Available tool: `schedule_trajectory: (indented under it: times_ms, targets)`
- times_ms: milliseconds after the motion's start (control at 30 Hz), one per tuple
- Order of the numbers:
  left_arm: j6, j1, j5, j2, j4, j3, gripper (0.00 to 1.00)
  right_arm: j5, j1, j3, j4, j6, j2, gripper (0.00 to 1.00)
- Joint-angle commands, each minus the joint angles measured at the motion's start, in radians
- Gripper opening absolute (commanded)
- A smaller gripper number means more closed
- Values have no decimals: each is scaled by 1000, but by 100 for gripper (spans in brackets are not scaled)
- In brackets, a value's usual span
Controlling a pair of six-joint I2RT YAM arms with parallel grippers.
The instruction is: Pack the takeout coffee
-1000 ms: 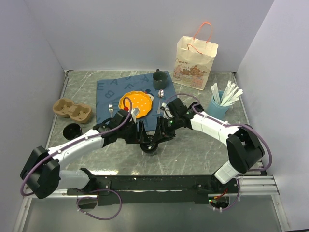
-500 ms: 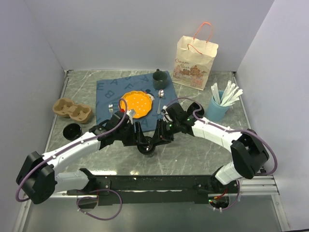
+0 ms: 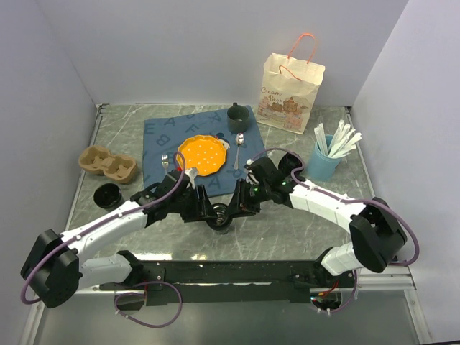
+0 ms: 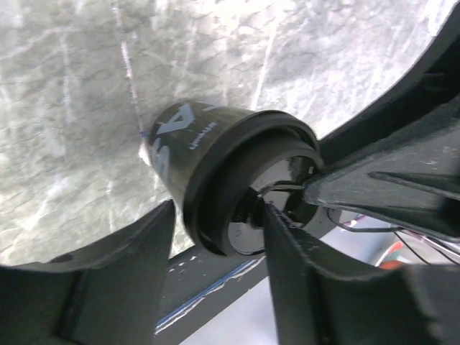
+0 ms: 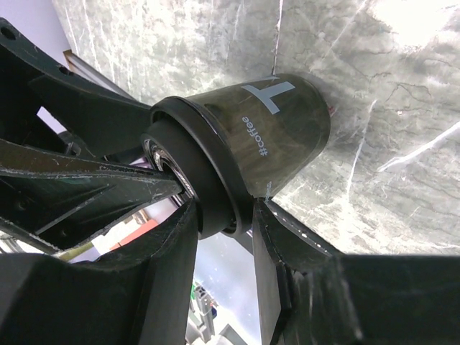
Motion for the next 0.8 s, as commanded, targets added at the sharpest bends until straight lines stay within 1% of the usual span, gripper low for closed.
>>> schedule_trajectory:
  times_ms: [0, 67, 100, 233, 300, 400, 467, 567, 600, 667, 700, 767]
  targets:
    - [-15, 1, 11, 20, 36, -26, 53, 96, 12, -35, -49, -3, -10, 38]
    - [-4, 1, 4, 40, 27, -26, 49, 93, 14, -32, -54, -9, -30, 40]
    - [1, 1, -1, 44, 21, -28, 49, 93, 12, -20, -60, -14, -38, 41]
    - [22, 3, -18, 52, 13, -34, 48, 102, 10, 43, -141, -69, -68, 53]
    - [27, 5, -15, 58, 12, -32, 48, 108, 9, 91, -196, -97, -76, 57]
    - [38, 6, -18, 73, 4, -31, 48, 135, 3, 164, -273, -164, -84, 59]
    - [48, 6, -15, 84, 3, -29, 48, 125, -12, 207, -298, -221, -84, 59]
    - [65, 9, -13, 89, -8, -29, 48, 79, -72, 232, -313, -288, -75, 53]
    - [71, 11, -15, 89, -11, -29, 48, 35, -91, 231, -304, -304, -72, 49]
    - [87, 15, -15, 93, -19, -29, 48, -25, -149, 214, -276, -339, -67, 46]
    - [93, 15, -9, 93, -19, -31, 48, -126, -167, 208, -258, -351, -62, 44]
    - [104, 17, -3, 99, -22, -31, 48, -182, -206, 211, -245, -393, -27, 41]
